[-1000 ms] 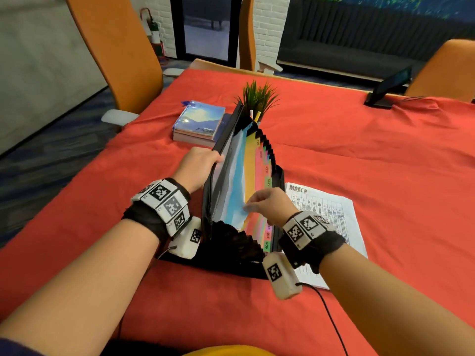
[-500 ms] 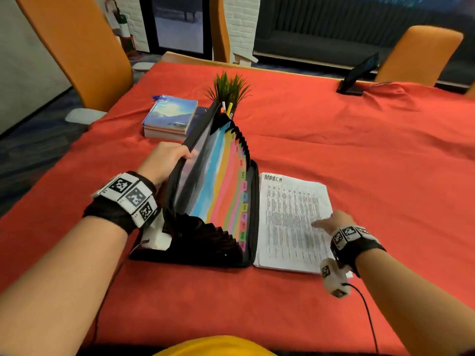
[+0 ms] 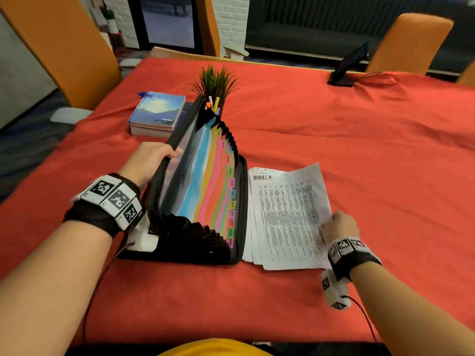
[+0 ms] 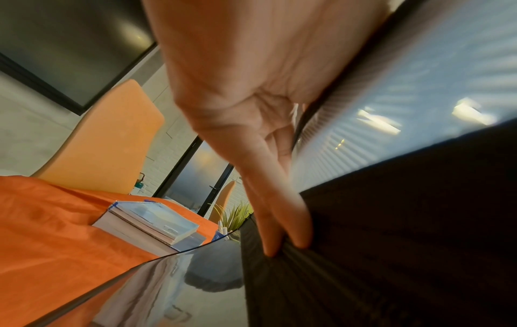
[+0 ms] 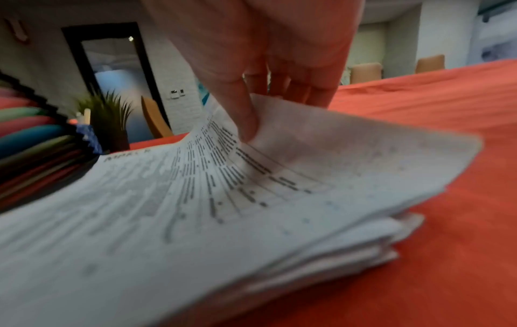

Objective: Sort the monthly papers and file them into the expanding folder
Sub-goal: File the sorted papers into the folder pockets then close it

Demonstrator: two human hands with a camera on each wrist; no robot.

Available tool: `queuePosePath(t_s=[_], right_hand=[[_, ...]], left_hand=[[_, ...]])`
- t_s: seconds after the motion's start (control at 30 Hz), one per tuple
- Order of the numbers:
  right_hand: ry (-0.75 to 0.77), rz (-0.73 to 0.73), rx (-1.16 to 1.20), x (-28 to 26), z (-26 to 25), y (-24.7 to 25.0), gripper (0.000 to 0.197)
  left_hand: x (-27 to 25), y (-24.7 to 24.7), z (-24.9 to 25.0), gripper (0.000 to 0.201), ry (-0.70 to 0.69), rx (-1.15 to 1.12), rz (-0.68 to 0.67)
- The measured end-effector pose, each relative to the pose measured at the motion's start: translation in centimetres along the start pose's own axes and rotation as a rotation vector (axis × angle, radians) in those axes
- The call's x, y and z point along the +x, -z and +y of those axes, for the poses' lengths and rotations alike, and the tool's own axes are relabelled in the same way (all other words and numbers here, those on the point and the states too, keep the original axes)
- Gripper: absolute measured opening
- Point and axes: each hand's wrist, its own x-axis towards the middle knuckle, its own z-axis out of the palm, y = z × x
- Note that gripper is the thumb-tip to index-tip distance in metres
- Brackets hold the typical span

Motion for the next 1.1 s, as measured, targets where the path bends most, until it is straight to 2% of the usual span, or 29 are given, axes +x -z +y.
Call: queuePosePath(t_s=[0.1,0.2,0.27,0.47,0.6,0.67,0.77,0.9,1.0,1.1], right_hand=[[0.007,0.02,0.053,0.1,0.7,0.6,0.008],[-0.032,0.038,0.092,-0.1,1.3,0.9,0.02],[-0.045,0.042,0.096,-0.2,1.8,0.9,0.021],[0.066,-0.038,0.056,-1.1,1.2,0.0,0.016],[0.081,-0.121,-0.036,-1.7,0.1,-0.9,0.013],[0.122,-0.116,-0.107,-1.9,-0.2,-1.2,0.011],[0.201,-0.087,-0.197,-2.1,-0.2,-1.9,0.019],[0.249,-0.093,-0.225,-2.4,-0.4,-2.0,0.021],[0.174,-0.116,-0.098,-2.0,-0.3,-1.9,0.021],[0.075,-0.118,0.062,-1.7,-0.4,-1.7,0.011]], left_hand=[[-0.3,0.0,0.2,0.028,0.013,-0.013,-0.002],[-0.5,-0.1,0.5,0.029,0.022,-0.022,0.0],[-0.5,-0.2,0.6,0.03,0.023,-0.021,0.003],[-0.1,-0.4,0.2,0.025,0.038,-0.044,-0.012],[0.3,-0.8,-0.3,0.018,-0.05,0.048,0.002],[0.5,-0.8,-0.6,0.021,-0.053,0.047,0.006],[0.7,-0.6,-0.8,0.025,-0.029,0.024,-0.001],[0.7,-0.5,-1.0,0.028,-0.033,0.017,0.002],[0.8,-0.4,-1.3,0.028,-0.024,0.011,-0.005],[0.9,-0.4,-1.4,0.028,-0.037,0.036,0.003]])
